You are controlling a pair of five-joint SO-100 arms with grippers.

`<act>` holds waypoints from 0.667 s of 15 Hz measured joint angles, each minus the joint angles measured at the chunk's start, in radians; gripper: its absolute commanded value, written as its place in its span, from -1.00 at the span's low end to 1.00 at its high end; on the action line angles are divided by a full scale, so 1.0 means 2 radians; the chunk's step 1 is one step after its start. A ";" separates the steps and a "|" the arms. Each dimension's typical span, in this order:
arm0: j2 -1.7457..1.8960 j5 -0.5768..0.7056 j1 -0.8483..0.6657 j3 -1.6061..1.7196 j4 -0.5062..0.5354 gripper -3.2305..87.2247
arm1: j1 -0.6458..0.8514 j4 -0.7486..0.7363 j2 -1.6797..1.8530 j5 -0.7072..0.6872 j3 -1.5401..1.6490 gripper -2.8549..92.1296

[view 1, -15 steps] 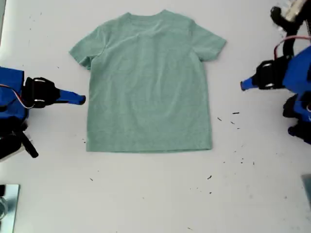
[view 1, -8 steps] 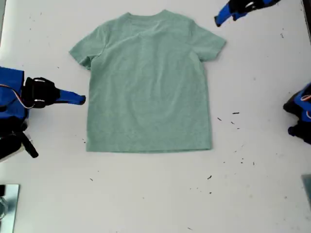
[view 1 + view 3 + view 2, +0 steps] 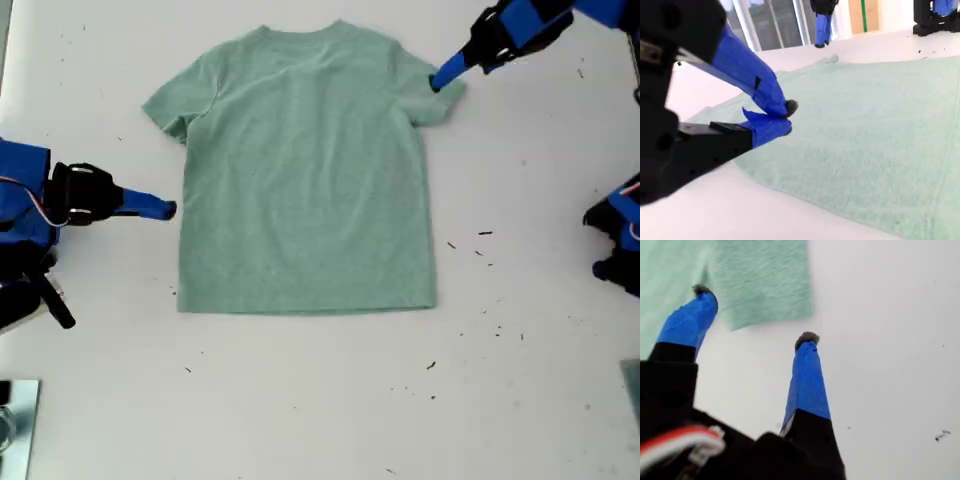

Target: Fold t shirt

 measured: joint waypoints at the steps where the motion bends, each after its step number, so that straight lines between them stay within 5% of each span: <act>1: 0.000 0.000 0.000 0.000 0.000 -0.93 | 0.001 -0.035 -0.022 -0.002 0.008 -0.26; 3: 0.000 0.000 0.000 0.000 0.000 -0.93 | 0.002 -0.086 -0.062 -0.005 0.014 -0.29; 4: 0.000 0.000 0.000 0.000 0.000 -0.93 | 0.005 -0.105 -0.080 -0.007 0.013 -0.46; 5: 0.000 0.000 0.000 0.000 0.000 -0.93 | 0.008 -0.116 -0.094 -0.009 0.010 -0.88; 7: 0.000 0.000 0.000 0.000 0.000 -0.93 | 0.009 -0.115 -0.146 -0.011 -0.015 -0.96; 10: 0.000 0.000 0.000 0.000 0.000 -0.93 | 0.001 0.002 -0.175 -0.016 -0.112 -0.98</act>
